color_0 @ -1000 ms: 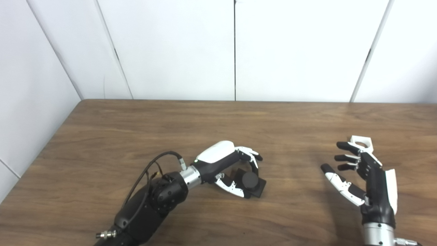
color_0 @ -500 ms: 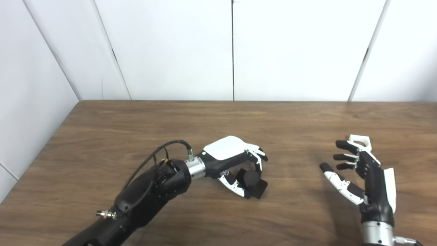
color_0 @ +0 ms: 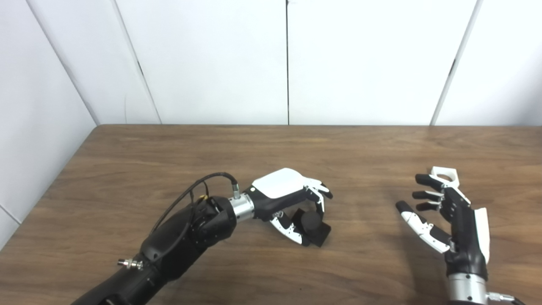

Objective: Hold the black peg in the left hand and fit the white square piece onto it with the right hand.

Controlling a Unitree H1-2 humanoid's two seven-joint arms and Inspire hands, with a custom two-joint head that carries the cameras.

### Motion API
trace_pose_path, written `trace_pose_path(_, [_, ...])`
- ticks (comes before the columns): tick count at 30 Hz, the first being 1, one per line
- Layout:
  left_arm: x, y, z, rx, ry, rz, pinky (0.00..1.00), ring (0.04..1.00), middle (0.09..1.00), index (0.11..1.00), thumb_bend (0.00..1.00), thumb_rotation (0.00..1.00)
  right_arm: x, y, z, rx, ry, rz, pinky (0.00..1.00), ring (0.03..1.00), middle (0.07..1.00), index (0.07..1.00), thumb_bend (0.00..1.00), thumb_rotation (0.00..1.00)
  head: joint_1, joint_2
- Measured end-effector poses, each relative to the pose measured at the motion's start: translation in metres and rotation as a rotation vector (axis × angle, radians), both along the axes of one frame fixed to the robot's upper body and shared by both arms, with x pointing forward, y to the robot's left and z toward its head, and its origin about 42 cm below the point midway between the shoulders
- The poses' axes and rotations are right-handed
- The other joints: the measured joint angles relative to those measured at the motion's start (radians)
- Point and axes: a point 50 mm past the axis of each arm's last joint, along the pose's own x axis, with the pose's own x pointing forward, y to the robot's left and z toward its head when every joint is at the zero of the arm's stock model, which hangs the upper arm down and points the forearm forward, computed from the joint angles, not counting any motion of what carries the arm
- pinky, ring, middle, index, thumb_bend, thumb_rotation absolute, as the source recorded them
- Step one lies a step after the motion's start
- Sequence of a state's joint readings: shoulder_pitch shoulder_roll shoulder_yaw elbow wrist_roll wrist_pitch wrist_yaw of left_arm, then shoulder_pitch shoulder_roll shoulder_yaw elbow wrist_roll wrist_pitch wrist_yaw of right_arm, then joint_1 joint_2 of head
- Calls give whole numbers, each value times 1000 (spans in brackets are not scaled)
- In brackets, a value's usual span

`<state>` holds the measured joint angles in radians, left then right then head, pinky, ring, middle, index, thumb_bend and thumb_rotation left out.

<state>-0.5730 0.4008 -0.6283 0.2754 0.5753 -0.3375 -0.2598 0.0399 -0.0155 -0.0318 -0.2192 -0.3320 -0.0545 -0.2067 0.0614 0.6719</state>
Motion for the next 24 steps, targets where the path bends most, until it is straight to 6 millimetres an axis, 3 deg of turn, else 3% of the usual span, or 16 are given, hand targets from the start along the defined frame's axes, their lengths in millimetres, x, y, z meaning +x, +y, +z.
trace_pose_path(7, [6, 10, -13, -29, 71, 28, 869, 910, 876, 603, 867, 181, -1, -1, 8, 5, -25, 3, 512, 633, 744, 691, 496, 207, -26, 8])
trace_pose_path(14, [13, 14, -22, -137, 129, 70, 813, 906, 880, 575, 861, 162, -1, -4, 16, -20, -39, -5, 517, 637, 734, 690, 520, 261, -49, 12])
trace_pose_path(19, [17, 15, -23, -158, 138, 80, 809, 907, 882, 577, 860, 148, 3, -21, 26, -94, -52, -18, 511, 625, 719, 677, 549, 267, -58, 14])
trace_pose_path(24, [17, 16, -23, -162, 140, 86, 822, 910, 880, 567, 865, 146, 13, -44, 50, -172, -91, -25, 522, 641, 722, 681, 544, 250, -63, 15])
